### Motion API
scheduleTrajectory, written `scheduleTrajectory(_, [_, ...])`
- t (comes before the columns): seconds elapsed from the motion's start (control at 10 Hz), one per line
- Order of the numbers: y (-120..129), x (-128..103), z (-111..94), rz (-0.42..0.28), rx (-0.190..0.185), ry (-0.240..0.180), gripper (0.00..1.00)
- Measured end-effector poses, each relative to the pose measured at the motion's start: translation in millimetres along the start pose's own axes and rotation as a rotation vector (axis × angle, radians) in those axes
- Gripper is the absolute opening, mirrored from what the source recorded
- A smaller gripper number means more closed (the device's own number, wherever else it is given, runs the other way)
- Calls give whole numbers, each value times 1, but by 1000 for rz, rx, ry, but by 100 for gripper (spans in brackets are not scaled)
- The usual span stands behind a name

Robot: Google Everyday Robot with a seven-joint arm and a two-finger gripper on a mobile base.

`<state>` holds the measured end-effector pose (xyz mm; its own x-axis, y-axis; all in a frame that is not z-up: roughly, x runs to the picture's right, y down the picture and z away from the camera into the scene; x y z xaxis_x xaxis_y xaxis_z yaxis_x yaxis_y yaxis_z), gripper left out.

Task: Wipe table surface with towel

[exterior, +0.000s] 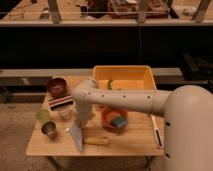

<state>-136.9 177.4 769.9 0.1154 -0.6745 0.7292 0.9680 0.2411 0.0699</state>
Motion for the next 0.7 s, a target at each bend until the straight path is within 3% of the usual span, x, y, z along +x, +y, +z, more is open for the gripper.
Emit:
scheduleTrajectory(0.3, [-6,-4,2,0,-24,-8,0])
scheduleTrajectory(0.7, [-8,-10,55,-27,-48,-37,0])
